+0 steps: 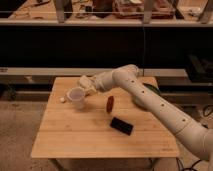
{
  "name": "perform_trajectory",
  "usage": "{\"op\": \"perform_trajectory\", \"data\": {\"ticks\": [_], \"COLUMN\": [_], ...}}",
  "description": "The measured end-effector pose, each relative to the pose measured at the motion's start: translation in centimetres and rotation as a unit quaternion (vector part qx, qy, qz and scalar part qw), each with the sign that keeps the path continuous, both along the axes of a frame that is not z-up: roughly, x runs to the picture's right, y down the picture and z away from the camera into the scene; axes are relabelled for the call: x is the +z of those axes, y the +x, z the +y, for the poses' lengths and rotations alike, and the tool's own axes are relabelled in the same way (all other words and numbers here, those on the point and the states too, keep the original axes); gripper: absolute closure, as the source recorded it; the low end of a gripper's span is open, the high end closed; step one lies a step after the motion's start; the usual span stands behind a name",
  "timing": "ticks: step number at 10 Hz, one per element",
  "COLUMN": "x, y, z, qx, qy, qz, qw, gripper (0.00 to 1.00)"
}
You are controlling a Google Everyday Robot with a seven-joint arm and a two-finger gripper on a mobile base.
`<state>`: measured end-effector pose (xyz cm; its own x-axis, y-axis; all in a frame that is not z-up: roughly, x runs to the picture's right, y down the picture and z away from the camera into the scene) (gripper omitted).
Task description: Place the white sponge in the ceramic cup
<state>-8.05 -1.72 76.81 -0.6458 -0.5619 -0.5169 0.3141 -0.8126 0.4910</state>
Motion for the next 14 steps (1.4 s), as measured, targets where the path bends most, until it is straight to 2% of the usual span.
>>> {"op": "perform_trajectory", "data": {"ticks": [3, 7, 11, 14], "x": [0.8, 2.1, 3.0, 3.4], "y": [-1.7, -4.5, -5.0, -4.4], "z": [0.3, -0.5, -2.4, -2.6], "qx": [-0.007, -0.028, -0.034, -0.031], "qy": [-0.010, -0.020, -0.019, -0.023], "qz": [-0.015, -0.029, -0.027, -0.022], "qw": [0.9998, 0.9990, 0.9989, 0.9990], "gripper": [0.98, 0.98, 0.98, 0.98]}}
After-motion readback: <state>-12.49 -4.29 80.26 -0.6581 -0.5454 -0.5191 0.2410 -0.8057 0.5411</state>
